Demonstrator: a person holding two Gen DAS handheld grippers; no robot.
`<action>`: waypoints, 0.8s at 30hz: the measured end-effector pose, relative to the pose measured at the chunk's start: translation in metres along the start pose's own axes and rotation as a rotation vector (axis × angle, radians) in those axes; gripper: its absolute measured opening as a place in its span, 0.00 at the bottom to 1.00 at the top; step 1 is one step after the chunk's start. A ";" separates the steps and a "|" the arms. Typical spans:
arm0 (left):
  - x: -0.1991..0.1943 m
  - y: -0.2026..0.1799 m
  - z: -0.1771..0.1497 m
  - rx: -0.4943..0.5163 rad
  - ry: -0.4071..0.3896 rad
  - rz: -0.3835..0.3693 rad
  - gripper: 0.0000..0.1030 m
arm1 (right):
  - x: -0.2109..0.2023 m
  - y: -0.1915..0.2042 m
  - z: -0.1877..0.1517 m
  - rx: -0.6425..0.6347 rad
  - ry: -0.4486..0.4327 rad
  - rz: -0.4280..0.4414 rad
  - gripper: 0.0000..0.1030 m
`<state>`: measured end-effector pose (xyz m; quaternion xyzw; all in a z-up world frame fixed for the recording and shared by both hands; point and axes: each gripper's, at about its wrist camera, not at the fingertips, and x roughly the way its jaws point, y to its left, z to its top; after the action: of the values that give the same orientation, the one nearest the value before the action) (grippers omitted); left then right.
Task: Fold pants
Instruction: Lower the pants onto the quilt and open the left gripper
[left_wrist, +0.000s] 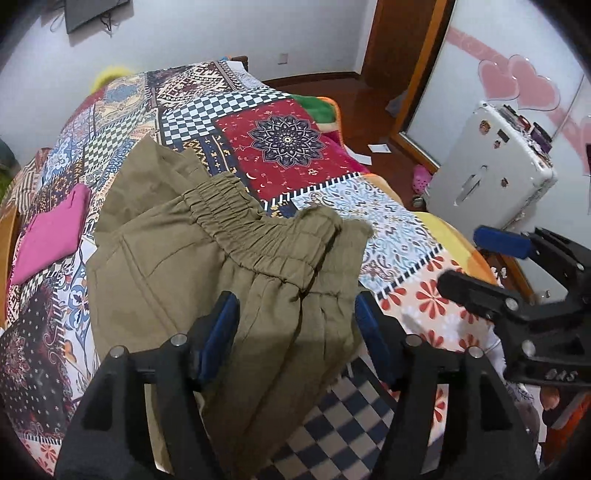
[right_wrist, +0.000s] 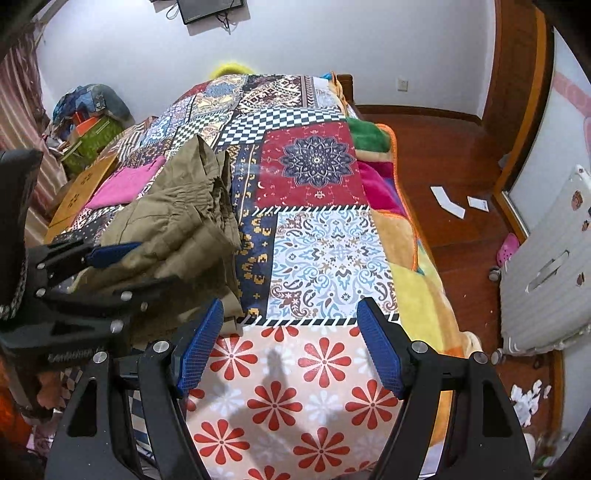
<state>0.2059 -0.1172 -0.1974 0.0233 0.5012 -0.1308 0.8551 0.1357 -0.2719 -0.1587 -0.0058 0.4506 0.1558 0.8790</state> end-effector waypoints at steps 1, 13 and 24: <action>-0.005 0.001 -0.001 -0.006 -0.005 -0.014 0.64 | -0.002 0.001 0.001 -0.002 -0.007 0.002 0.70; -0.051 0.105 0.003 -0.177 -0.130 0.134 0.76 | 0.010 0.040 0.026 -0.023 -0.040 0.097 0.70; 0.012 0.194 0.002 -0.240 -0.007 0.258 0.76 | 0.058 0.071 0.011 -0.112 0.092 0.070 0.70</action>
<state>0.2614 0.0668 -0.2243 -0.0154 0.5030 0.0409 0.8632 0.1566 -0.1870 -0.1889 -0.0462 0.4809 0.2108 0.8498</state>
